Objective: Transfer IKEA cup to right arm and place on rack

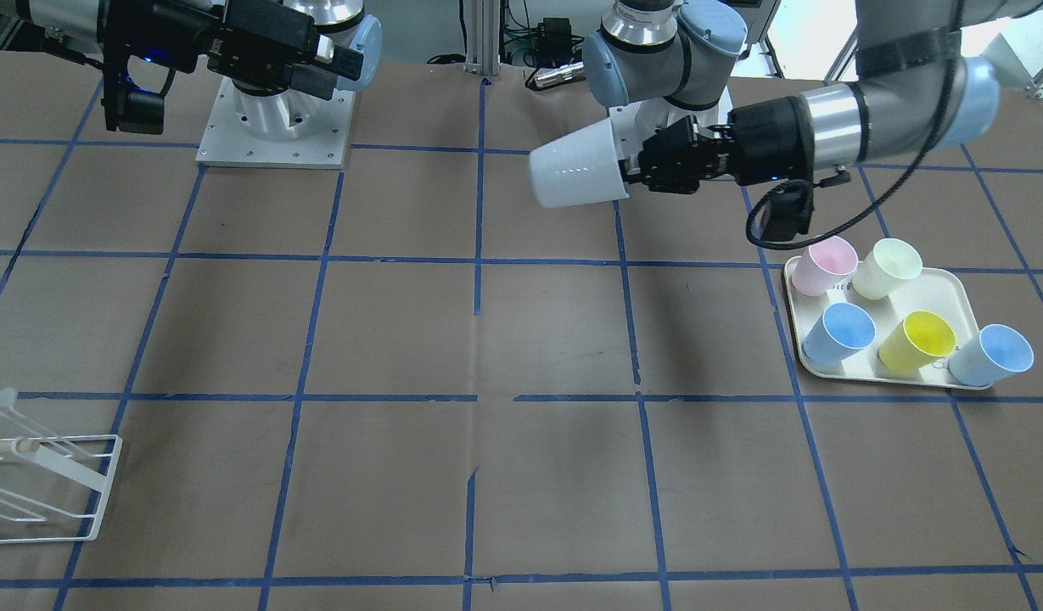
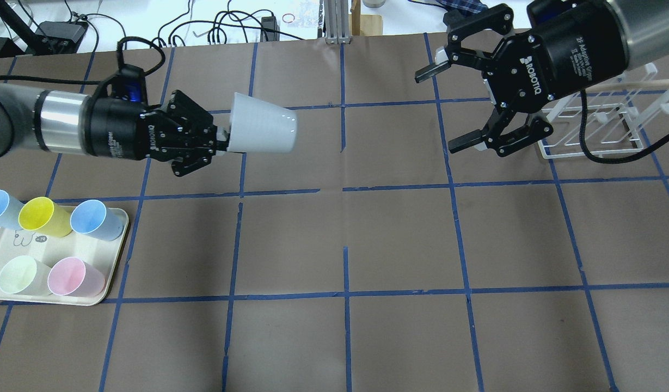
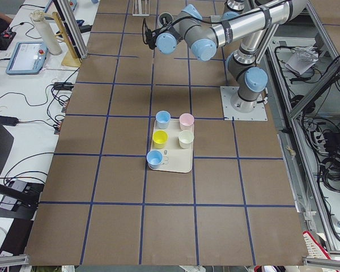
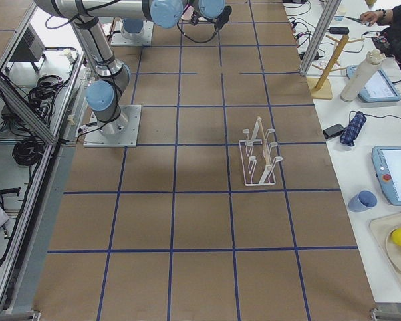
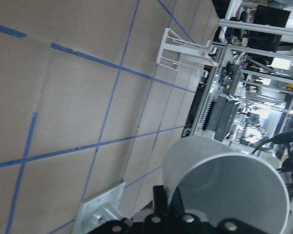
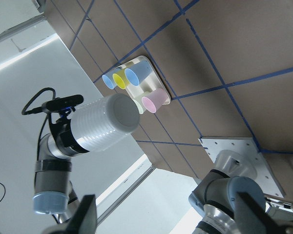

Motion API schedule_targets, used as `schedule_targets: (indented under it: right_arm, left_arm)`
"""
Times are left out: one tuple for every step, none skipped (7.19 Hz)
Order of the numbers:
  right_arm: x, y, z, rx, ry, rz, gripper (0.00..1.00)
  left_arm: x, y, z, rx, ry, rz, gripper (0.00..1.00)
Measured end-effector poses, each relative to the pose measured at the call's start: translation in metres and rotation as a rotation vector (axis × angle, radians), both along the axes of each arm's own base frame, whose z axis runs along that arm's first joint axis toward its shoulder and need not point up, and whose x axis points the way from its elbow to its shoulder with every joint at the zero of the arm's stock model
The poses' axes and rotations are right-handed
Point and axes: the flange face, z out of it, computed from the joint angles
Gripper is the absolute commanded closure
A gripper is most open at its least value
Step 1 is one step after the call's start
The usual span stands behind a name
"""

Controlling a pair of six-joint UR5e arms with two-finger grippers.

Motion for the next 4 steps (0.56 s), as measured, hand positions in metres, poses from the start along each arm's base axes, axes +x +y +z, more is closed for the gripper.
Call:
schedule_targets:
  right_arm:
    - [0.001, -0.002, 0.000, -0.003, -0.023, -0.015, 0.00]
    - [0.001, -0.003, 0.002, -0.016, -0.024, -0.018, 0.00]
    - [0.000, -0.003, 0.005, -0.044, -0.018, -0.012, 0.00]
    - [0.000, -0.003, 0.009, -0.088, -0.016, -0.004, 0.00]
  left_arm:
    - [-0.031, 0.013, -0.008, 0.022, 0.092, 0.028, 1.00]
    - [-0.049, 0.026, -0.019, 0.048, 0.171, 0.072, 1.00]
    - [-0.061, 0.040, -0.029, 0.068, 0.221, 0.104, 1.00]
    - [-0.072, 0.051, -0.032, 0.078, 0.261, 0.125, 1.00]
